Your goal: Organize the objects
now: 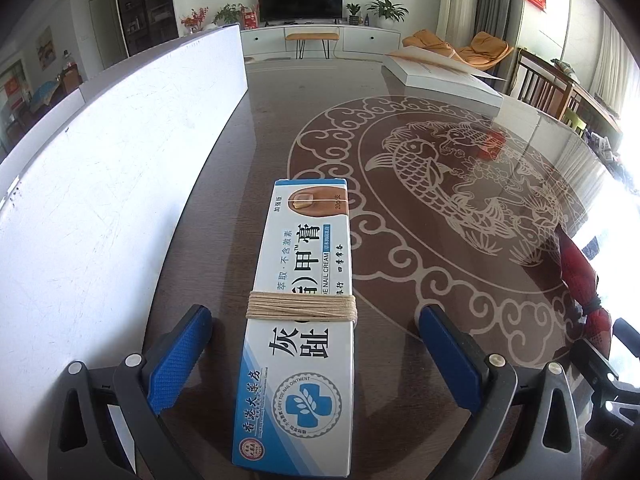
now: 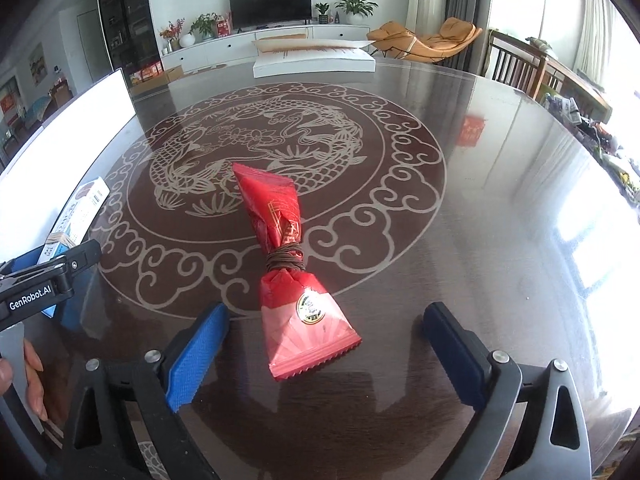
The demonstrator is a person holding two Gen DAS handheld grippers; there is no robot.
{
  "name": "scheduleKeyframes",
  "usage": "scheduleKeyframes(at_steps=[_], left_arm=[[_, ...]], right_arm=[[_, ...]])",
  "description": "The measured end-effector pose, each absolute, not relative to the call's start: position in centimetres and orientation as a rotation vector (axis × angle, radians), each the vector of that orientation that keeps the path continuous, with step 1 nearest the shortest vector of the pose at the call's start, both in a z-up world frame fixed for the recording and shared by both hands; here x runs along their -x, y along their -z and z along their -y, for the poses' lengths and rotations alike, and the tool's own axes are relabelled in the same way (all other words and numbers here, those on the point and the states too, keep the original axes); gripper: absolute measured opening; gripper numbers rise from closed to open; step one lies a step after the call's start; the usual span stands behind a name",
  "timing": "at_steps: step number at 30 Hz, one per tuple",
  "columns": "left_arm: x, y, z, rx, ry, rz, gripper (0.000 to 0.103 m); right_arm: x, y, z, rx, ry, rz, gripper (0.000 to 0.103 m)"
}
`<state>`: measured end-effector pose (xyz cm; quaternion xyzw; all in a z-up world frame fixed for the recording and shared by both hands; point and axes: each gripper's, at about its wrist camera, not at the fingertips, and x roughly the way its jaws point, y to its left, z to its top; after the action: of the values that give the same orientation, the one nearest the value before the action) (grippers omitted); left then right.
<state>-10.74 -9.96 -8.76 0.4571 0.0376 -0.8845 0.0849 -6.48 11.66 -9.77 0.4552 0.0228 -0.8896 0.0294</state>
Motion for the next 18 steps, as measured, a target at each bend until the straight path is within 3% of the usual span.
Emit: scheduleKeyframes(at_steps=[18], left_arm=[[10.68, 8.76, 9.99, -1.364, 2.638, -0.113, 0.103]], right_arm=[[6.44, 9.79, -11.66, -1.404, 2.727, -0.073, 0.103]])
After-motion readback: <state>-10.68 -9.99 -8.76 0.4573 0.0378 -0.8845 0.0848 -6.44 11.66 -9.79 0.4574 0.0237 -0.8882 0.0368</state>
